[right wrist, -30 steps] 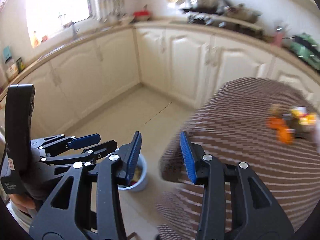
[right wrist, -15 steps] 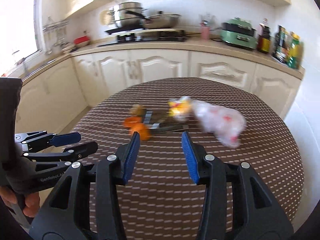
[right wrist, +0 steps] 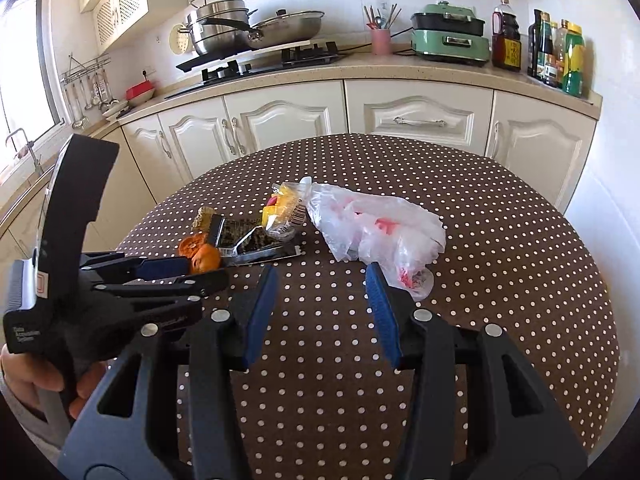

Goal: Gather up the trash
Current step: 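Grasp the small tan peel piece with the left tool while the right tool grasps the orange peel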

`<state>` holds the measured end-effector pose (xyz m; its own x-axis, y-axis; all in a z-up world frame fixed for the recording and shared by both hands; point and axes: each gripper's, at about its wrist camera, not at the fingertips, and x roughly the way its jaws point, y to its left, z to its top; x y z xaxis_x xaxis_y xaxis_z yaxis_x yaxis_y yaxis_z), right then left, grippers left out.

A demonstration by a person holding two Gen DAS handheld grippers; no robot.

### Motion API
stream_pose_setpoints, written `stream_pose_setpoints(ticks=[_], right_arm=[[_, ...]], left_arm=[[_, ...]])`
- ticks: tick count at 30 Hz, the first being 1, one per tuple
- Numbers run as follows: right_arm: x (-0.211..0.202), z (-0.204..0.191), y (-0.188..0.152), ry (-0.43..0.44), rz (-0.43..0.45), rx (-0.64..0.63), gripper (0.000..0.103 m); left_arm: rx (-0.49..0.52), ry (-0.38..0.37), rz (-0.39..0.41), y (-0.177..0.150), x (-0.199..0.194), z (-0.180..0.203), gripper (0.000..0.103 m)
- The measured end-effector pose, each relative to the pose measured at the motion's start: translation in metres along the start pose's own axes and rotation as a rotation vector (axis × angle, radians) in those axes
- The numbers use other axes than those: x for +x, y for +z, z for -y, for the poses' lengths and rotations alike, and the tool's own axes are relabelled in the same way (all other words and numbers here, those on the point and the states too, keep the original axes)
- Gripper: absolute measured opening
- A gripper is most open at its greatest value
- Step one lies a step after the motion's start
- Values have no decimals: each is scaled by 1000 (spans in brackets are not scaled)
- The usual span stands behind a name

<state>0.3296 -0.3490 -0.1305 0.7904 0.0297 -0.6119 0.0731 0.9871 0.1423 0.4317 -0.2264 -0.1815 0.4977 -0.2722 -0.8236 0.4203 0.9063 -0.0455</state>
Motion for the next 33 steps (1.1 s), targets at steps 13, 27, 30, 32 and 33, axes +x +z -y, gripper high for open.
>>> stream_pose_setpoints(ticks=[13,27,30,32,33], right_arm=[[9,-21,9,18,-21,-44,49],[62,-74,30,85,-125,-139,50],[88,-87,32,75,-177,-178,50],[97,-93,30,67,-188,-204,50],[99,-99,30,65,-186,-227,50]], left_arm=[[-18,-137,25,-9,-16,-22,1],[-125,11,125,-3,-34,-79,50],[-150,2,116,-5,-29,-95,49],[-146,24,118,-5,-27,-102,49],[-145,23,116,-5,-25,-104,49]])
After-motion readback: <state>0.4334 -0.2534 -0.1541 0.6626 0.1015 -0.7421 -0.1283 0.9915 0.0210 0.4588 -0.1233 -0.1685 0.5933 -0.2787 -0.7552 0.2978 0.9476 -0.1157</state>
